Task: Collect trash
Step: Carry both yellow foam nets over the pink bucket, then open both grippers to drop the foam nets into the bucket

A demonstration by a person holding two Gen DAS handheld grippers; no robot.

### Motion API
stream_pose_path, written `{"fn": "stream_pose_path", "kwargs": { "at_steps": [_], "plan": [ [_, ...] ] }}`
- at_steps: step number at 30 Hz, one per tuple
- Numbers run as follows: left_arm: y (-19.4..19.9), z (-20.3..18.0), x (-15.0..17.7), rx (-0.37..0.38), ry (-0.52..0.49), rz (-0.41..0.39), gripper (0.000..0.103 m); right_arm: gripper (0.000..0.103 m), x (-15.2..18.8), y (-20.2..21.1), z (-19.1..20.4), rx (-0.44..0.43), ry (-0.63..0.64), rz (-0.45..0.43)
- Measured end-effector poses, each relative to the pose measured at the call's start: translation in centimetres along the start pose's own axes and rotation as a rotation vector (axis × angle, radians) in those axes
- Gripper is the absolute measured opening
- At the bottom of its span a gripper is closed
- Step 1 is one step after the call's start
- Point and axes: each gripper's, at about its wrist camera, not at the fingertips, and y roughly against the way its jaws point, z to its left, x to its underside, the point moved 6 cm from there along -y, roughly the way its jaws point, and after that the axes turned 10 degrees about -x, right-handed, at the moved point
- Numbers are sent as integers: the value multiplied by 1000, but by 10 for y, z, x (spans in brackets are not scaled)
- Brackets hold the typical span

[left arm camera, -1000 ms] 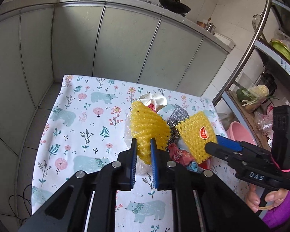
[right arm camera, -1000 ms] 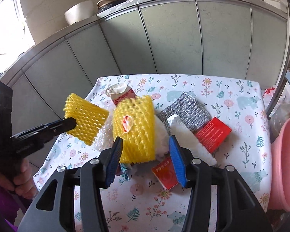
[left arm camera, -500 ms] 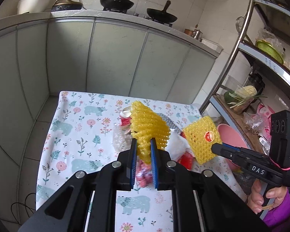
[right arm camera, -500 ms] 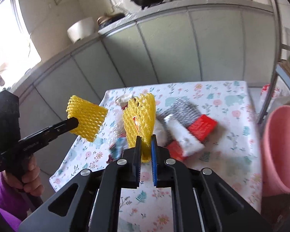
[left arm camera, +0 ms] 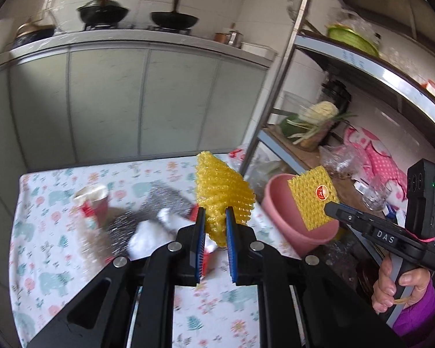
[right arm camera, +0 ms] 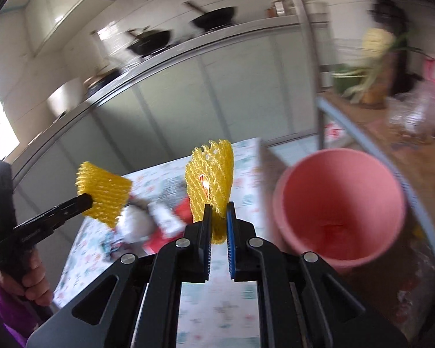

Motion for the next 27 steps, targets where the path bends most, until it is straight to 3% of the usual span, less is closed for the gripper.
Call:
{"fn": "stream_pose_path", "kwargs": {
  "at_steps": [11,27],
  "plan": [
    [-68,-110,-11,135,-128,52,13,10,-2,18,-86,154,-117,-51],
    [-158,-184,12,174,-233,159,13,10,17,-7,-146,266,-199,-4]
  ]
}}
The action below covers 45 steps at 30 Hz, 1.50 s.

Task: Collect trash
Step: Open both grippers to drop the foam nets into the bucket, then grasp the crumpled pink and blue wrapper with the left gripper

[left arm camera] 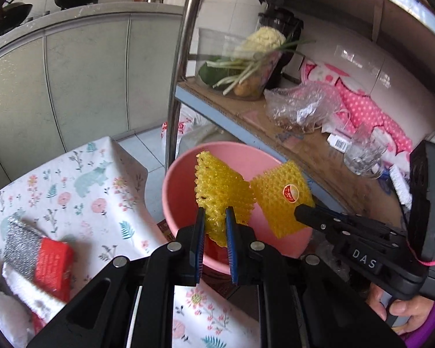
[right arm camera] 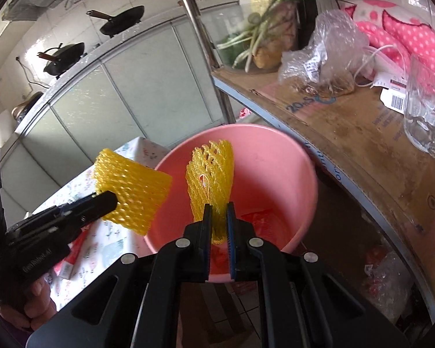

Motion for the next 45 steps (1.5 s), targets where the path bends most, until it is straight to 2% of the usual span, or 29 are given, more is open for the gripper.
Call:
{"fn": "stream_pose_path", "kwargs": {
  "at_steps": [8,12,15,19,22,27,33,40,45],
  "plan": [
    [-26,-10,10,-18,-33,48,13,10,5,-11,-11,30,-17,23],
    [-33,-8,11,-19,-9,63,17,10,7,-17,-12,45,-19,39],
    [-33,-4,9,-27,12,66,33,13,7,-19,-11,54,-23,48],
    [-23,5,4,-12,58,52,41,29,4,-16,-10,49,-27,45],
    [-10,14,-1,-8,89,30,45,30,1,-11,-6,43,-14,39],
    [18,30,-8,-11,116,-24,46,30,-5,4,6,40,22,11],
    [49,55,-5,-43,153,-53,46,30,-4,19,24,7,51,2],
    [95,103,27,-127,197,-63,46,30,7,24,67,-65,128,24],
    [136,156,62,-218,269,-64,46,30,22,20,98,-121,170,57]
  ]
}}
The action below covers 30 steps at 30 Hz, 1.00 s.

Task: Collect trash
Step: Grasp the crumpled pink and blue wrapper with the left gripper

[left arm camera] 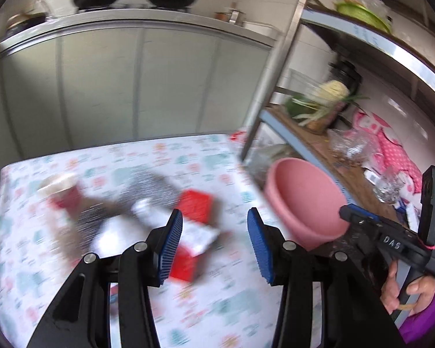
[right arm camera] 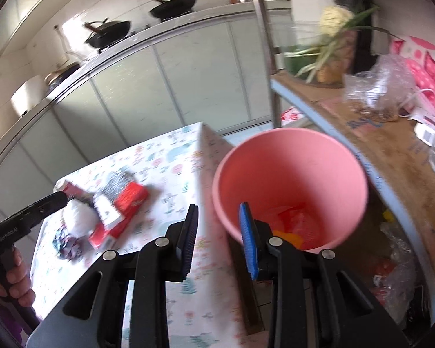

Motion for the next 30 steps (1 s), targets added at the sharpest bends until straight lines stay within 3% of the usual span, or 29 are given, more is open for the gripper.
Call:
{"fn": "stream_pose_path", "kwargs": {
  "at_steps": [7,12,20,26,30],
  "plan": [
    [28,94,36,-150,99,23,47,30,16,-20,43,-67,52,65],
    [26,127,69,-198,147,89,47,30,29,-36,72,-116,93,117],
    [14,109,74,-151,146,108,47,30,40,-48,102,-156,153,172],
    [-7,98,73,-183,115,139,47,30,39,-56,121,-197,188,197],
    [-13,99,75,-162,138,153,38,30,33,-62,132,-208,211,199]
  ]
}}
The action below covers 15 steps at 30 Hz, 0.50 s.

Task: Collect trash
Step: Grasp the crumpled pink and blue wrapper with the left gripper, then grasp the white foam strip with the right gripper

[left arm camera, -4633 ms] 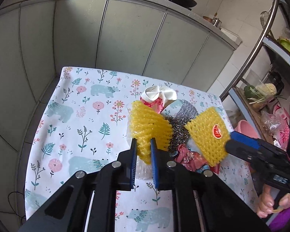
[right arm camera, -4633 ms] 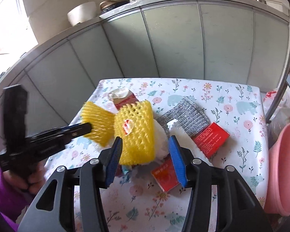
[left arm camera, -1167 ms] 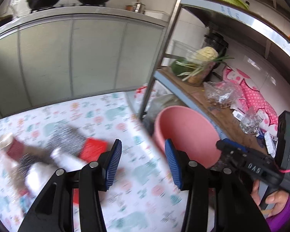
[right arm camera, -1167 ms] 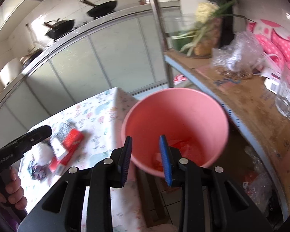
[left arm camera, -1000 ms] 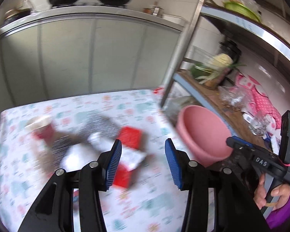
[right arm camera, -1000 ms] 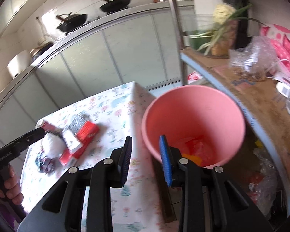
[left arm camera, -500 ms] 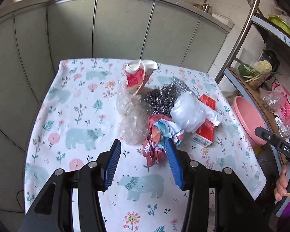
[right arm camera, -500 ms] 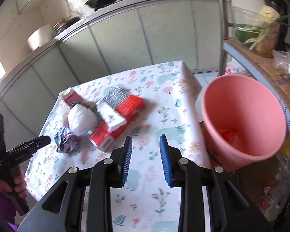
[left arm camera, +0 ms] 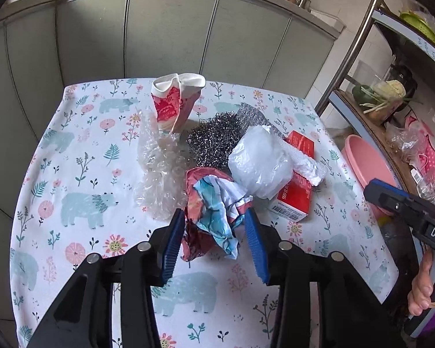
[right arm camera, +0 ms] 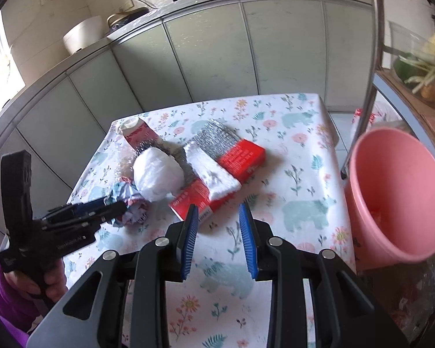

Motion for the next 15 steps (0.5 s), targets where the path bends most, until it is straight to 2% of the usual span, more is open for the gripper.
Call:
{"fn": "stream_pose_path", "kwargs": {
  "at_steps": [1,3,10,11,12,15],
  "plan": [
    [-1,0,0,4,-1,3,29,30,-3,-2,2,2,12,0],
    [0,1,1,9,1,2,21,30,-7,-7,5,4,31,4],
    [8,6,0,12,23,-3,16,31,-28,-34,14,-13,82,46],
    [9,8,1,9,27,0,16,35,-30,-37,16,-15,89,53],
    [9,10,1,3,30,4,16,42,-32,-41,18,-15,99,57],
    [10,14,2,-3,39,10,16,45,-36,-54,21,-9,132,82]
  ]
}}
